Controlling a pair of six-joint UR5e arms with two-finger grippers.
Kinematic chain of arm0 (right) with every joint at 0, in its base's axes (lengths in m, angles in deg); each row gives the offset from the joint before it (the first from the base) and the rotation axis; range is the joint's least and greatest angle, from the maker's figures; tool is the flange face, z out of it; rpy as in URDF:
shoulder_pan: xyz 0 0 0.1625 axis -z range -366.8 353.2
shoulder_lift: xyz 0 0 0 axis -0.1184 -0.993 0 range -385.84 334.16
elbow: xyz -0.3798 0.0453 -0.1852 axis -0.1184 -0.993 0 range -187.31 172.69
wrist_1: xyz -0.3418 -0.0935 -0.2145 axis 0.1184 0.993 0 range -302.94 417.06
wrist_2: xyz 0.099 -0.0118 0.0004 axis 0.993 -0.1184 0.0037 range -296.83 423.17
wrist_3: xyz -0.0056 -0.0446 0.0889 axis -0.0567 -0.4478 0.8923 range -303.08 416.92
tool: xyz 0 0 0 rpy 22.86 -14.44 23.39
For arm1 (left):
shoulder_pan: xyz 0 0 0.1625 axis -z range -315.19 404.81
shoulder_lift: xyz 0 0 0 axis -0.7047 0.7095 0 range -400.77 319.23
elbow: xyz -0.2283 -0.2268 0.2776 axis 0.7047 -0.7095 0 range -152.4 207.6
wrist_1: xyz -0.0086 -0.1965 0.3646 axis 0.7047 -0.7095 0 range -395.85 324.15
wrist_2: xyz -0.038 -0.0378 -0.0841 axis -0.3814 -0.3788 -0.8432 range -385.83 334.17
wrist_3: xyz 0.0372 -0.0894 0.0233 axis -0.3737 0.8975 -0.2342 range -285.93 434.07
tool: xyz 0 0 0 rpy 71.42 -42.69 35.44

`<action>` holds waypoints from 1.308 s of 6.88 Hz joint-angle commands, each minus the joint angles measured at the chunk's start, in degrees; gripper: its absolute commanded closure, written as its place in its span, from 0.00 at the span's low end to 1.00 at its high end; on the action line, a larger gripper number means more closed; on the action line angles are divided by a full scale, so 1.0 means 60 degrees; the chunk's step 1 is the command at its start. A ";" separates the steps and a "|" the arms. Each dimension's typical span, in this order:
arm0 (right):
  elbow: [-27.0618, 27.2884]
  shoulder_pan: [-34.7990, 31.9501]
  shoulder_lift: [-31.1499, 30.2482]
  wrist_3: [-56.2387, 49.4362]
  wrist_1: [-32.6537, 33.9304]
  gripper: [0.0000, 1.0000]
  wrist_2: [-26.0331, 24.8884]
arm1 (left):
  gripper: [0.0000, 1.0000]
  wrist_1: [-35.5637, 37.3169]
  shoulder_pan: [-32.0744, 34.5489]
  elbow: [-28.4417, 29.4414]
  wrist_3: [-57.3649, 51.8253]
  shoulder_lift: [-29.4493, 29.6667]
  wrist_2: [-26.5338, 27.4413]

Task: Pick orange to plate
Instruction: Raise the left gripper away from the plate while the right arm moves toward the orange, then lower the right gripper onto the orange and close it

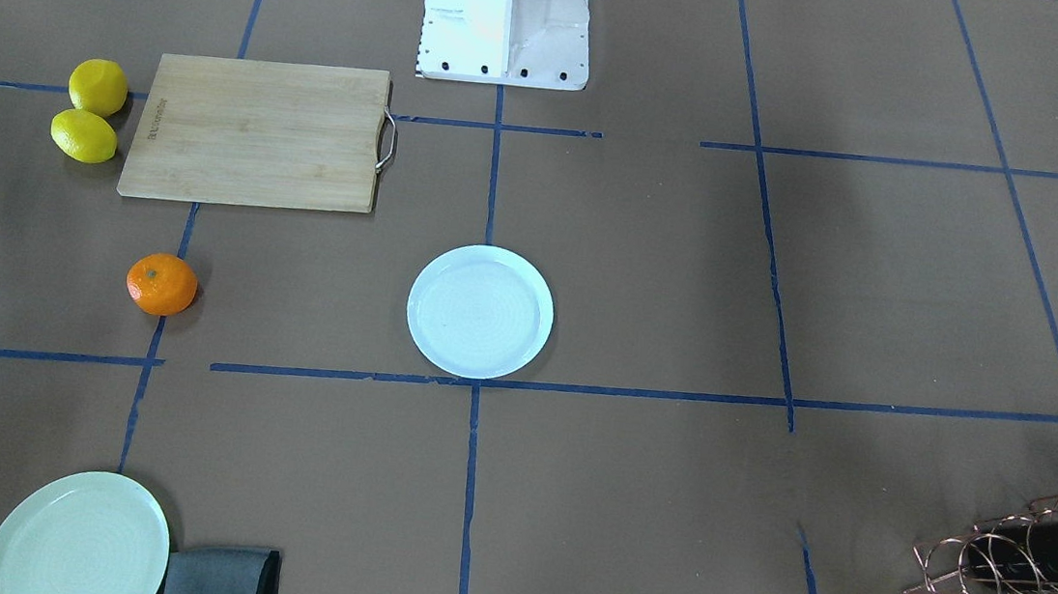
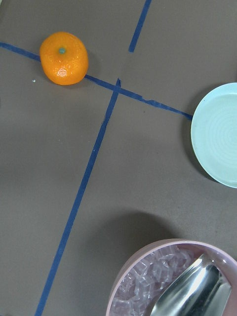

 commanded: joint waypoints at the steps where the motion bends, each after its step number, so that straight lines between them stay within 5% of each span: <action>1: -0.0031 0.0316 0.0134 0.0246 -0.0002 0.00 -0.0020 | 0.00 0.0121 0.1217 0.0142 -0.0709 -0.0792 -0.0241; 4: -0.0570 0.1895 0.0980 0.1591 -0.0206 0.00 -0.1157 | 0.00 0.0194 0.1325 0.0551 -0.0695 -0.0823 -0.0212; 7: -0.1273 0.3874 0.1438 0.3921 -0.1683 0.00 -0.2944 | 0.00 0.0195 0.1340 0.0377 -0.0650 -0.0823 -0.0241; 9: -0.1757 0.4402 0.1438 0.4361 -0.2402 0.00 -0.3240 | 0.00 0.0180 0.1340 0.0376 -0.0650 -0.0838 -0.0241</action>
